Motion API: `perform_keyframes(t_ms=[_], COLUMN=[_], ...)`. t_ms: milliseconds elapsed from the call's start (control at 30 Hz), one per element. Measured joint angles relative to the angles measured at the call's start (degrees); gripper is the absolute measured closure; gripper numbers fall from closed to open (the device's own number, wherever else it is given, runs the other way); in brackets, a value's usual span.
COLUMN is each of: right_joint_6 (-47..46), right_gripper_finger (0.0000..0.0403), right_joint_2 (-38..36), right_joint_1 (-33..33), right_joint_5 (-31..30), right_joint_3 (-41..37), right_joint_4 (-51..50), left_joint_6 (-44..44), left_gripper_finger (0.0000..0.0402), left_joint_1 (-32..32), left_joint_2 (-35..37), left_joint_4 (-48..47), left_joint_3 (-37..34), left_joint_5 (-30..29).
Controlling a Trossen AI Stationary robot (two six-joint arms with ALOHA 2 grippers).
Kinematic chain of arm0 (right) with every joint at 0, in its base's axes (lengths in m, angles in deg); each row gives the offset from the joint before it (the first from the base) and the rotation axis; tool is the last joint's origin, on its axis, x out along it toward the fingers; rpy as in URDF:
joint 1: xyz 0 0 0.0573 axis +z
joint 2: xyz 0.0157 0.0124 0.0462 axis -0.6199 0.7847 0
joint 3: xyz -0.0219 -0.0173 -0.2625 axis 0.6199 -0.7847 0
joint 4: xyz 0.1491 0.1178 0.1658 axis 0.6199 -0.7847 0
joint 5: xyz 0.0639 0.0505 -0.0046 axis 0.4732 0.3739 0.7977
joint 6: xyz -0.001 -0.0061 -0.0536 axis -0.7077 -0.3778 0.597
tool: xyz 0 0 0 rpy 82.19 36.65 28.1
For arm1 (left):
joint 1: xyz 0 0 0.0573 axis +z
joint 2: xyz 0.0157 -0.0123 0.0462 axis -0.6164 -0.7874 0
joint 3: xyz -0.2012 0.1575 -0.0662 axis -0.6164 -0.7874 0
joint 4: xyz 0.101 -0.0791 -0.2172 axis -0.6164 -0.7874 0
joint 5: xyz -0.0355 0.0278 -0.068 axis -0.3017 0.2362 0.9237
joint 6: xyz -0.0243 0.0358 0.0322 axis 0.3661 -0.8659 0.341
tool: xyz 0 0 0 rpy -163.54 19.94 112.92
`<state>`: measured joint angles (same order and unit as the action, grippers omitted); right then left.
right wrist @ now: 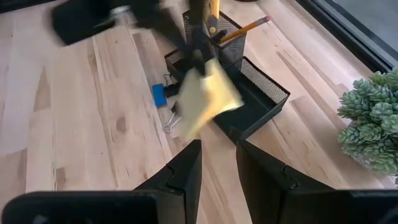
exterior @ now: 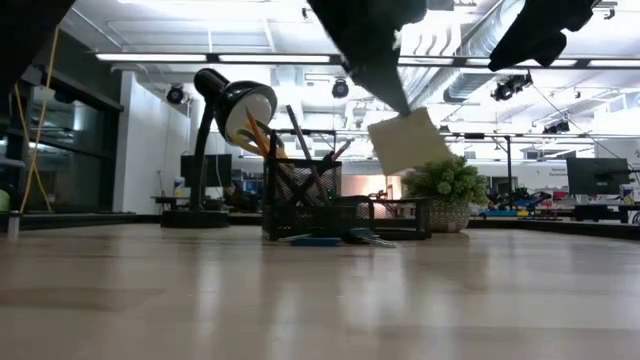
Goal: Pick and place office supplies into organizer
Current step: Put the yellow sticky notes into the black desk organizer
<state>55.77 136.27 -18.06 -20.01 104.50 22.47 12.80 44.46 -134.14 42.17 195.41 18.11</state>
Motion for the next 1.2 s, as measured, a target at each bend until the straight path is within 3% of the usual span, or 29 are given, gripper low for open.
perform_keyframes(t_ms=[400,667,1200], right_joint_6=[0.51,1.05,1.05], right_gripper_finger=[0.0305,0.0305,0.0305], right_joint_2=[0.13,0.15,0.15], right_joint_1=[0.0,0.0,0.0], right_joint_5=[-0.4,-0.85,-0.85], right_joint_3=[0.0,0.0,0.0], right_joint_4=[0.19,0.21,0.46], left_joint_6=[2.56,5.45,7.12], left_gripper_finger=[0.0402,0.0401,0.0401], left_joint_1=[8.37,7.84,7.47], left_joint_2=[-1.8,-4.4,-6.82], left_joint_4=[-3.62,-3.11,-3.41], left_joint_3=[-0.09,-0.12,-0.09], left_joint_5=[3.66,5.49,0.6])
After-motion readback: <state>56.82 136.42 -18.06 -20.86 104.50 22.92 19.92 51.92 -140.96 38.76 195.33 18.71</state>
